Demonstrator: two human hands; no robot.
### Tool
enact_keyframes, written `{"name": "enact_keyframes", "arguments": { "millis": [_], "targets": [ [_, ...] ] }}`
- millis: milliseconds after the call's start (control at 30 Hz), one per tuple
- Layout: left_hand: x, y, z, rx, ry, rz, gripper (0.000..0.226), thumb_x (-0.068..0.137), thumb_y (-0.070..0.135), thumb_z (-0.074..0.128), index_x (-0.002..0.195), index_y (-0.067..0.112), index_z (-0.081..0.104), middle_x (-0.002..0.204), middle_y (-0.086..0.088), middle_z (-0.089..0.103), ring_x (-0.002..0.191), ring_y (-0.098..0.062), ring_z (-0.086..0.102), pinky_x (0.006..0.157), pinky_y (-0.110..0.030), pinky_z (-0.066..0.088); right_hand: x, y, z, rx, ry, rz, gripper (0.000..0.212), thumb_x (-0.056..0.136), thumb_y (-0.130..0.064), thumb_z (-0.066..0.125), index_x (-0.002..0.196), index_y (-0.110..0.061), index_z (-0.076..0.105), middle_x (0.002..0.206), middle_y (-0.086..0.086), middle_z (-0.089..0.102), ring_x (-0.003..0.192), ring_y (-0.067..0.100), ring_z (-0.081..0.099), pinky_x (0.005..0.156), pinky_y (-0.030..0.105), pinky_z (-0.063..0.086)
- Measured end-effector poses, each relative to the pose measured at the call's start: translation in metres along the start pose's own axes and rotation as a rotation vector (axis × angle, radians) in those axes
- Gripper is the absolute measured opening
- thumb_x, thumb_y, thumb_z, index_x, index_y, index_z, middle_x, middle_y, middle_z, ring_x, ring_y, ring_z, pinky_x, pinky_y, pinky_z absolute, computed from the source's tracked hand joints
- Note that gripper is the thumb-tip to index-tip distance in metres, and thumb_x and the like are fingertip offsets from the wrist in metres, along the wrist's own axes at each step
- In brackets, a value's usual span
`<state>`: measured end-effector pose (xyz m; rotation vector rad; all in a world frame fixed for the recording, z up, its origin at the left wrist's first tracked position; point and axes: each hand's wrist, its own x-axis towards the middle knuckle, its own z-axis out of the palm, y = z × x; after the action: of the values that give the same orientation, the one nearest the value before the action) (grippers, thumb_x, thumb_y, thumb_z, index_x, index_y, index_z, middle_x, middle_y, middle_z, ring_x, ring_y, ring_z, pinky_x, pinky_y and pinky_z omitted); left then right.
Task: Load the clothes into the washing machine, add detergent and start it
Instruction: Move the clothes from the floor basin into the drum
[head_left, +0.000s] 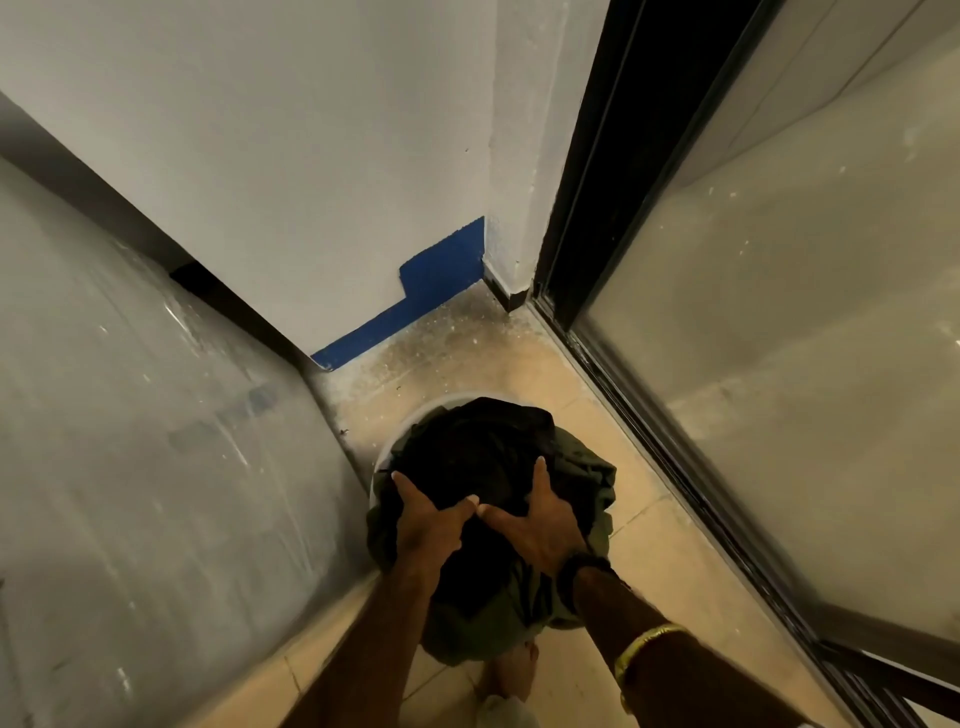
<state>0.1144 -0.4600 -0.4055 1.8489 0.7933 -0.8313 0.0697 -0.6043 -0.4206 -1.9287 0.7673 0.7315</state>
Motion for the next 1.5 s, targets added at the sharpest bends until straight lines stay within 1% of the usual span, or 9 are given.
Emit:
{"name": "enact_keyframes", "arguments": {
  "millis": [200, 333, 433, 600, 667, 767, 933, 1167, 1500],
  "targets": [
    [0.002, -0.010, -0.001, 0.132, -0.096, 0.072, 0.052, 0.089, 0.032, 0.066, 0.139, 0.027, 0.050, 0.136, -0.004, 0.056, 0.121, -0.031, 0.054, 0.101, -0.049, 0.050, -0.001, -0.021, -0.004, -0.428, 0.053, -0.090, 0.049, 0.081, -0.061, 0.061, 0.117, -0.028, 0.062, 0.126, -0.001, 0.059, 0.119, 0.025, 0.054, 0.102, 0.044, 0.046],
    [-0.002, -0.005, -0.003, 0.195, -0.023, 0.162, 0.047, 0.096, 0.026, 0.059, 0.141, 0.019, 0.049, 0.138, -0.005, 0.055, 0.130, -0.030, 0.049, 0.110, -0.044, 0.042, 0.001, -0.040, -0.010, -0.474, 0.207, -0.151, 0.102, 0.068, -0.061, 0.076, 0.151, -0.032, 0.025, 0.164, 0.008, 0.003, 0.151, 0.034, 0.007, 0.117, 0.061, 0.018],
    [-0.003, -0.010, -0.004, 0.259, -0.004, 0.255, 0.042, 0.096, 0.022, 0.058, 0.138, 0.017, 0.053, 0.136, -0.004, 0.056, 0.132, -0.028, 0.048, 0.113, -0.042, 0.040, 0.014, -0.044, -0.013, -0.472, 0.124, -0.234, 0.140, 0.060, -0.054, 0.086, 0.151, -0.043, -0.020, 0.161, 0.002, -0.029, 0.153, 0.034, -0.005, 0.113, 0.069, 0.025],
    [-0.003, -0.021, -0.004, 0.374, 0.049, 0.327, 0.031, 0.094, 0.020, 0.059, 0.124, 0.019, 0.062, 0.127, -0.006, 0.050, 0.121, -0.026, 0.053, 0.108, -0.039, 0.046, 0.032, -0.029, -0.007, -0.431, -0.091, -0.213, 0.153, 0.058, -0.043, 0.090, 0.142, -0.046, -0.038, 0.156, 0.013, 0.032, 0.136, 0.041, 0.041, 0.109, 0.060, 0.039],
    [-0.003, -0.026, -0.004, 0.411, 0.080, 0.346, 0.031, 0.092, 0.020, 0.060, 0.123, 0.021, 0.063, 0.132, -0.007, 0.044, 0.123, -0.027, 0.051, 0.109, -0.039, 0.045, 0.031, -0.025, -0.006, -0.445, -0.136, -0.162, 0.131, 0.068, -0.041, 0.087, 0.158, -0.029, -0.007, 0.148, 0.010, 0.044, 0.133, 0.034, 0.046, 0.112, 0.049, 0.039],
    [-0.002, -0.030, -0.003, 0.365, 0.116, 0.339, 0.031, 0.091, 0.020, 0.061, 0.122, 0.021, 0.064, 0.138, -0.009, 0.043, 0.125, -0.029, 0.049, 0.111, -0.041, 0.043, 0.020, -0.027, -0.001, -0.548, -0.028, -0.144, 0.065, 0.078, -0.054, 0.074, 0.134, -0.030, 0.051, 0.133, 0.001, 0.056, 0.126, 0.028, 0.050, 0.107, 0.043, 0.040],
    [-0.006, -0.033, -0.003, 0.209, 0.108, 0.367, 0.036, 0.090, 0.024, 0.058, 0.125, 0.026, 0.059, 0.131, -0.003, 0.053, 0.121, -0.022, 0.053, 0.108, -0.042, 0.046, -0.001, -0.035, -0.002, -0.316, 0.050, -0.216, 0.063, 0.076, -0.053, 0.072, 0.130, -0.026, 0.057, 0.145, 0.002, 0.042, 0.136, 0.029, 0.037, 0.116, 0.050, 0.032],
    [-0.044, -0.016, -0.011, 0.062, 0.124, 0.438, 0.036, 0.090, 0.017, 0.058, 0.125, 0.028, 0.054, 0.115, 0.014, 0.056, 0.111, -0.012, 0.054, 0.103, -0.031, 0.045, -0.038, -0.049, -0.002, -0.046, 0.191, -0.312, 0.015, 0.085, -0.041, 0.067, 0.087, -0.033, 0.053, 0.087, -0.013, 0.064, 0.079, 0.007, 0.060, 0.076, 0.032, 0.052],
    [-0.119, 0.029, -0.049, 0.011, 0.068, 0.453, 0.048, 0.099, 0.027, 0.051, 0.146, 0.023, 0.042, 0.139, 0.003, 0.051, 0.130, -0.018, 0.048, 0.110, -0.033, 0.039, -0.123, -0.097, -0.020, 0.101, 0.375, -0.325, 0.035, 0.088, -0.064, 0.059, 0.117, -0.045, 0.057, 0.106, -0.017, 0.066, 0.097, 0.009, 0.063, 0.092, 0.035, 0.053]
  ]
}}
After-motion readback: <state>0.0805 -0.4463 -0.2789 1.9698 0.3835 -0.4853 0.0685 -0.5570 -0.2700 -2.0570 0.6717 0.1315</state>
